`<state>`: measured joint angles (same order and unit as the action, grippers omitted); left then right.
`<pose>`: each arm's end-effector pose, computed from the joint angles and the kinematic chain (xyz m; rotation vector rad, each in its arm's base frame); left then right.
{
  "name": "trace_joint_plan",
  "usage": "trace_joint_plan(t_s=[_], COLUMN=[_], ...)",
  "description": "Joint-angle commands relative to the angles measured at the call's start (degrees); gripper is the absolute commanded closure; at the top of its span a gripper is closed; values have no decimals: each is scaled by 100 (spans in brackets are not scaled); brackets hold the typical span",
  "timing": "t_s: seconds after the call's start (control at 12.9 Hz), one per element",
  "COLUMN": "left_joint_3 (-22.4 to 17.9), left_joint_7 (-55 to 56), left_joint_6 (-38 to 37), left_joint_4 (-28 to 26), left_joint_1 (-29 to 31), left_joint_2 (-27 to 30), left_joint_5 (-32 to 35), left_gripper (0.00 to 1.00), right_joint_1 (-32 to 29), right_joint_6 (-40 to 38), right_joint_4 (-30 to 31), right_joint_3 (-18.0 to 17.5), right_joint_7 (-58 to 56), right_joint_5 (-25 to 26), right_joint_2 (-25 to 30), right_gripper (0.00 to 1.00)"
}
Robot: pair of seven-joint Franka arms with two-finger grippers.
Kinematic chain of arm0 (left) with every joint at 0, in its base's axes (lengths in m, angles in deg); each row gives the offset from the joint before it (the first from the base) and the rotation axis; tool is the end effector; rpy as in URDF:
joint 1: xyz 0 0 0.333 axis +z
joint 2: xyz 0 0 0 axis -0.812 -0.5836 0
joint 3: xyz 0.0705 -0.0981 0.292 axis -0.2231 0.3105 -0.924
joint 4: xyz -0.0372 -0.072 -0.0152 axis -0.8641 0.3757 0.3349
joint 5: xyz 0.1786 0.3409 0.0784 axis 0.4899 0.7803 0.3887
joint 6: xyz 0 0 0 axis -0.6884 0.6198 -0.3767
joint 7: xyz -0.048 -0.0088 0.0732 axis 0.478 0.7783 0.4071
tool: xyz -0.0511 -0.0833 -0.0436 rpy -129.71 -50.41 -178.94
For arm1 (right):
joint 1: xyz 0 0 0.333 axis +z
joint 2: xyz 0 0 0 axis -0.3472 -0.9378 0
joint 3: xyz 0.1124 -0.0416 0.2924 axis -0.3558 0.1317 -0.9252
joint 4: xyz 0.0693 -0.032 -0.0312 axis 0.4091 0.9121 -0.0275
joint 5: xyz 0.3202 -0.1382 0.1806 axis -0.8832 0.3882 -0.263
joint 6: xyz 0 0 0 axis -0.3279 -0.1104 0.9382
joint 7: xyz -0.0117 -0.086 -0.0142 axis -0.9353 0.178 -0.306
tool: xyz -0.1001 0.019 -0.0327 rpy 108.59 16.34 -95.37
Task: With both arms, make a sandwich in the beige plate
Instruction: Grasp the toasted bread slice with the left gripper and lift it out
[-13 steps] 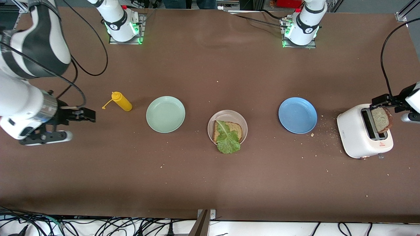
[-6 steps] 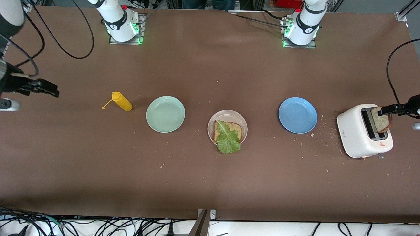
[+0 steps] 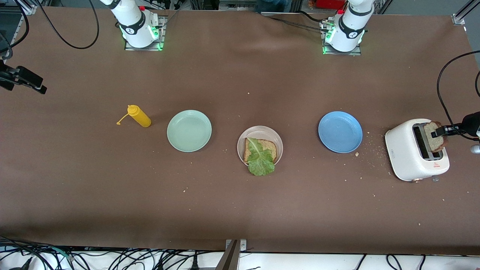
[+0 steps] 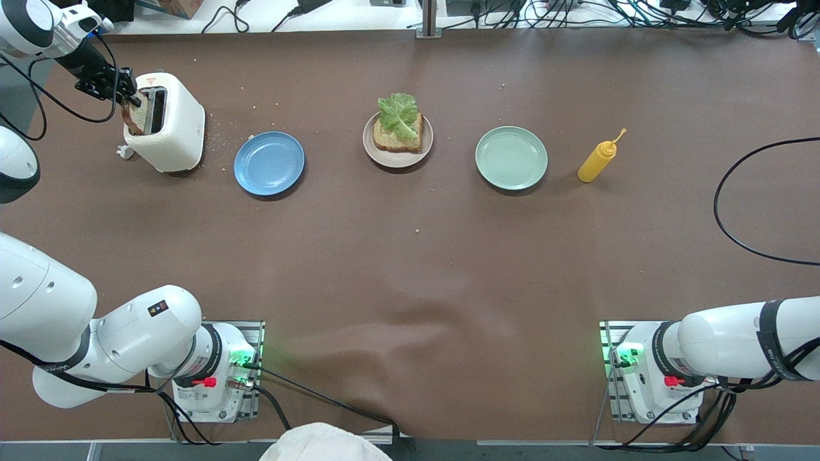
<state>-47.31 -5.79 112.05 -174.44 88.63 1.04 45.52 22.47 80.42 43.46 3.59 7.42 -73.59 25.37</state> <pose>0.5943 0.2367 0.3712 3.0095 0.1880 -0.1511 0.5385 -0.0570 0.6092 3.1223 -0.1504 0.0037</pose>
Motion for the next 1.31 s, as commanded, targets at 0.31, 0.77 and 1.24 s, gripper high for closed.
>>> trace_joint_plan(t_s=[0.31, 0.77, 1.24], left_joint_3=[39, 529, 1646], left_joint_7=[18, 9, 0], left_joint_6=[-1012, -2465, -3002], left_joint_4=[784, 1920, 1807], left_joint_1=[47, -5, -84], left_joint_2=[228, 237, 79], left_joint_5=[220, 414, -1175], left_gripper=[100, 100, 100], right_joint_1=[145, 145, 154], right_joint_6=[-125, -143, -196], right_joint_4=[160, 116, 98], right_joint_3=[-80, -142, -281], right_joint_7=[-229, -255, -229], right_joint_5=[-139, -270, -271], right_joint_2=[-17, 18, -25], right_gripper=[0, 0, 0])
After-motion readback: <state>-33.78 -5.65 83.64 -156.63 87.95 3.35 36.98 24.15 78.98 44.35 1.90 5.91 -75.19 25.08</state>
